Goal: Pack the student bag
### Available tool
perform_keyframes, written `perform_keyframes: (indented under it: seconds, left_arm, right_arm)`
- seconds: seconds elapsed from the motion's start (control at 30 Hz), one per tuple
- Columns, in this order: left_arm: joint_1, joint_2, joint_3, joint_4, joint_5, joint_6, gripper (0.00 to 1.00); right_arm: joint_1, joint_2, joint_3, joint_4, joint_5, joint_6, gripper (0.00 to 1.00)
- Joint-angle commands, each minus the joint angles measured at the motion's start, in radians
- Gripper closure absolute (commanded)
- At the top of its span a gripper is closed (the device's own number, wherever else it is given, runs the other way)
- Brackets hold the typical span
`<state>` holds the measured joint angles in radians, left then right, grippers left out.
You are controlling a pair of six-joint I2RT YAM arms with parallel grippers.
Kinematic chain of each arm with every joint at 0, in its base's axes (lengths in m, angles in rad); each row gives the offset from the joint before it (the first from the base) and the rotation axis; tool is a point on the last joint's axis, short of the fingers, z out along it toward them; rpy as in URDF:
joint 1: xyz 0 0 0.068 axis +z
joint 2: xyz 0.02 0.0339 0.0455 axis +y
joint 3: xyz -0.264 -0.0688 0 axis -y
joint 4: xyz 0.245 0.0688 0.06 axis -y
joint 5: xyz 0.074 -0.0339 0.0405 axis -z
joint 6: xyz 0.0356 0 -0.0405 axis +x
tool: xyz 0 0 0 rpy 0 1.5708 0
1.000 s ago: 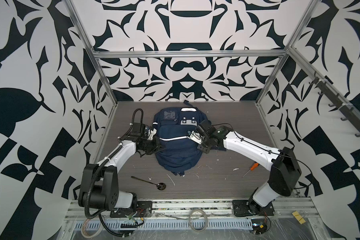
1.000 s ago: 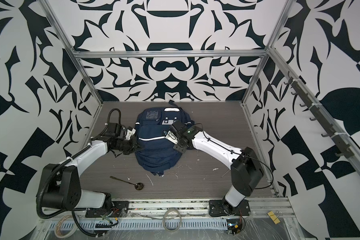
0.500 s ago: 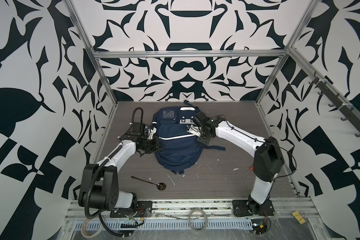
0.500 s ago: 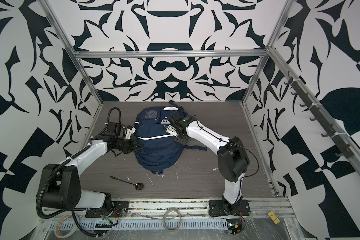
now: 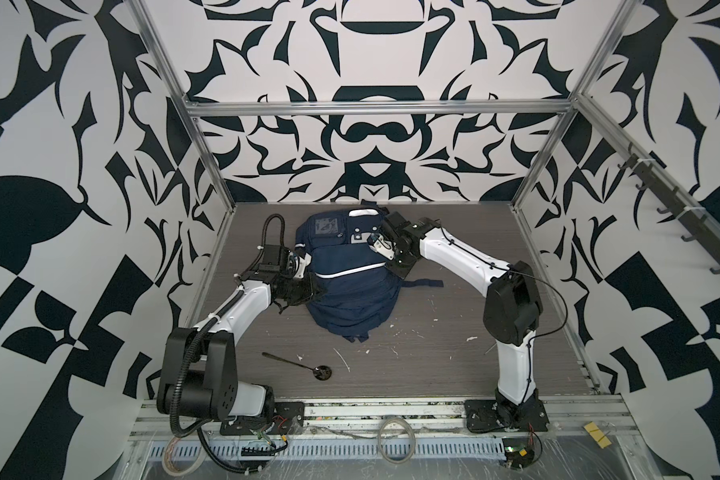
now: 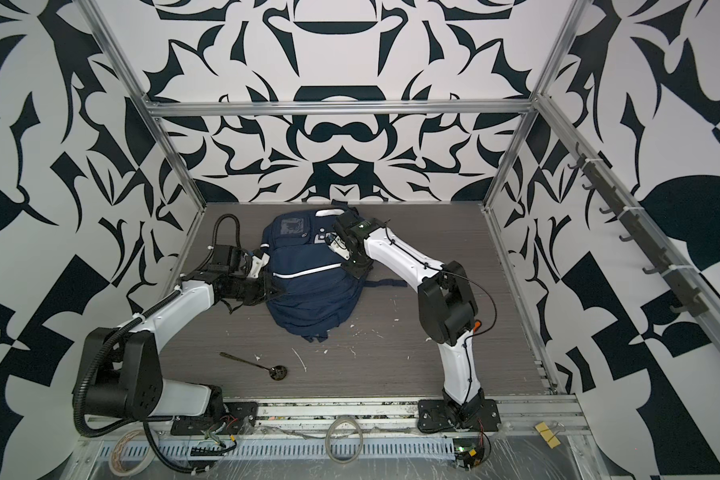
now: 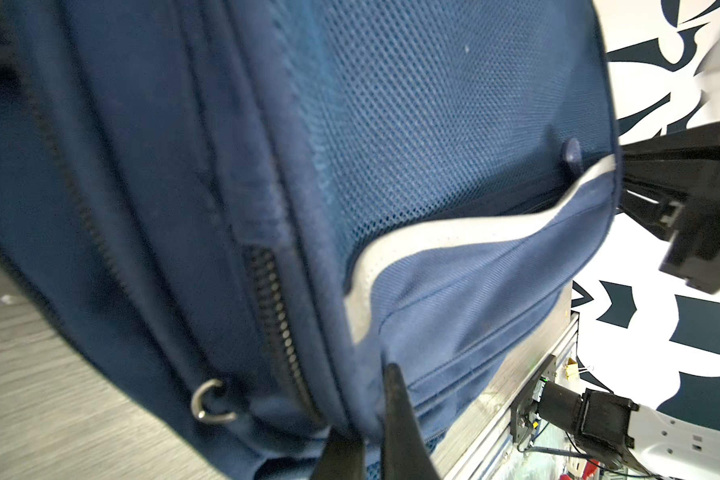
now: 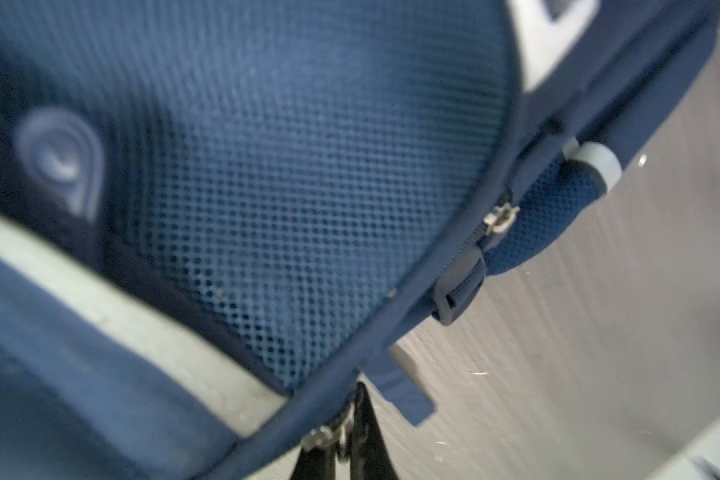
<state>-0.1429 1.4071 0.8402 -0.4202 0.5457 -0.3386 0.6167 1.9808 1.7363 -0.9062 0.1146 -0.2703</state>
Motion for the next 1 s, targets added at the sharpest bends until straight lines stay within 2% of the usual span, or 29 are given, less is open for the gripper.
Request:
perform_keyframes:
  seconds: [0.0,0.1,0.23,0.4,0.53,0.6,0.7,0.73,0.8,0.9,0.97]
  left_arm:
    - [0.032,-0.022,-0.033,-0.138,-0.131,0.076,1.00]
    - [0.032,-0.017,-0.034,-0.137,-0.123,0.085,1.00]
    - [0.033,-0.017,-0.027,-0.144,-0.118,0.101,1.00]
    - [0.031,-0.039,-0.039,-0.150,-0.133,0.099,1.00]
    - [0.031,-0.060,-0.017,-0.159,-0.116,0.084,1.00]
    - [0.031,-0.069,0.006,-0.157,-0.091,0.065,0.86]
    - [0.031,-0.081,0.050,-0.157,-0.072,0.039,0.52]
    - [0.031,-0.087,0.067,-0.166,-0.070,0.034,0.41]
    - [0.031,-0.105,0.096,-0.189,-0.074,0.024,0.25]
    - [0.031,-0.175,0.114,-0.217,-0.101,0.007,0.02]
    - [0.031,-0.219,0.118,-0.250,-0.152,0.004,0.01]
  right_arm:
    - [-0.088,-0.120,-0.032,0.058,0.176,0.151,1.00]
    - [-0.090,-0.134,-0.061,0.088,0.193,0.130,1.00]
    - [-0.103,-0.170,-0.134,0.208,0.130,0.080,1.00]
    - [-0.113,-0.107,-0.062,0.148,0.137,0.057,1.00]
    - [-0.113,-0.177,-0.111,0.136,0.087,0.044,0.78]
    - [-0.113,-0.261,-0.210,0.192,0.049,0.042,0.60]
    - [-0.113,-0.396,-0.345,0.242,0.045,0.042,0.20]
    - [-0.113,-0.439,-0.377,0.246,0.056,0.044,0.11]
    - [-0.114,-0.515,-0.430,0.255,0.067,0.071,0.03]
    - [-0.116,-0.628,-0.505,0.297,0.069,0.150,0.01]
    - [-0.119,-0.706,-0.576,0.348,0.134,0.228,0.01]
